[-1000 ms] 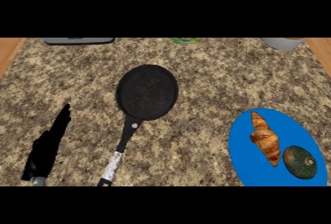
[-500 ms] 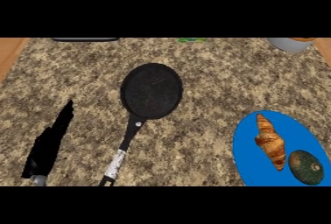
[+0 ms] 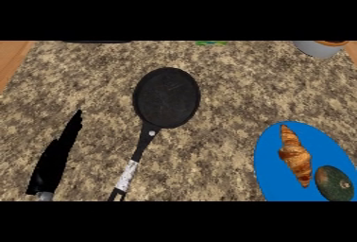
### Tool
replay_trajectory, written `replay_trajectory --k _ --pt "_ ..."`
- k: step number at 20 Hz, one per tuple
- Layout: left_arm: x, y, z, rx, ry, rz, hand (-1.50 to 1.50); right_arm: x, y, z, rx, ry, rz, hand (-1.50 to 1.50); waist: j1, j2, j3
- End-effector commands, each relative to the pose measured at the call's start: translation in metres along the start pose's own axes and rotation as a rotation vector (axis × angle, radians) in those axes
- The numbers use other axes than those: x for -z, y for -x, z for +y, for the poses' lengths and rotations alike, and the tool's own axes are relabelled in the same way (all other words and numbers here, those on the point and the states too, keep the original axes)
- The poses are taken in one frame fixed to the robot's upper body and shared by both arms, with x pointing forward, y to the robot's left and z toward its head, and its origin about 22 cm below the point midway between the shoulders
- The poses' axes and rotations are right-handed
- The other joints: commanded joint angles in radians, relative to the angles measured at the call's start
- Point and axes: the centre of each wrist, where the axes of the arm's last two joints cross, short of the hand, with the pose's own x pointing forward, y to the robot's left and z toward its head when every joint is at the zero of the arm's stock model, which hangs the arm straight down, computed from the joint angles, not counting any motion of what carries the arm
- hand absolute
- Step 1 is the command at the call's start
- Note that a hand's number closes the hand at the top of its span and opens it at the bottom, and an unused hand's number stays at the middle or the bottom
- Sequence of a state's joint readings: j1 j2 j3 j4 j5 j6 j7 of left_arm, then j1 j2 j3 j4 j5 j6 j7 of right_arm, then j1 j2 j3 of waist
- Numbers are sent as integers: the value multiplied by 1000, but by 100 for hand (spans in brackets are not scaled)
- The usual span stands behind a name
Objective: Pick the squash from the plate and place it in the pan
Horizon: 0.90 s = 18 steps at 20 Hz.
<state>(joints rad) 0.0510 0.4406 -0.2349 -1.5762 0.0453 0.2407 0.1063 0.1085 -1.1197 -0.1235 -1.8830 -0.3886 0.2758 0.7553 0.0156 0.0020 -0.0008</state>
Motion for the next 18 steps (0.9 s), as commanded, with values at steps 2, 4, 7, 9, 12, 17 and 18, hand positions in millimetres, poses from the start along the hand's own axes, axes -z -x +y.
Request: replay_trajectory --k 2,4,7,9,12,17,18 --pt "3 -6 3 13 -12 10 0 12 -16 8 -79 -81 49 -150 -4 0 1" --pt "-1 5 -3 -7 10 -14 0 12 -31 11 -136 -103 93 -150 3 1 0" --pt "2 -3 0 7 10 -4 0 21 -33 25 -224 -149 157 -150 8 2 0" --pt "2 -6 6 -6 -1 -15 0 17 -31 24 -248 -201 192 -150 -3 0 0" --pt "3 13 0 -4 3 19 0 23 -36 43 -257 -212 193 -150 -5 0 0" --pt "-6 -4 1 28 -15 -2 0 22 -44 55 -252 -233 202 -150 -8 -3 0" --pt "7 -9 13 1 -12 -4 0 31 -37 49 -278 -256 206 -150 -9 -1 0"
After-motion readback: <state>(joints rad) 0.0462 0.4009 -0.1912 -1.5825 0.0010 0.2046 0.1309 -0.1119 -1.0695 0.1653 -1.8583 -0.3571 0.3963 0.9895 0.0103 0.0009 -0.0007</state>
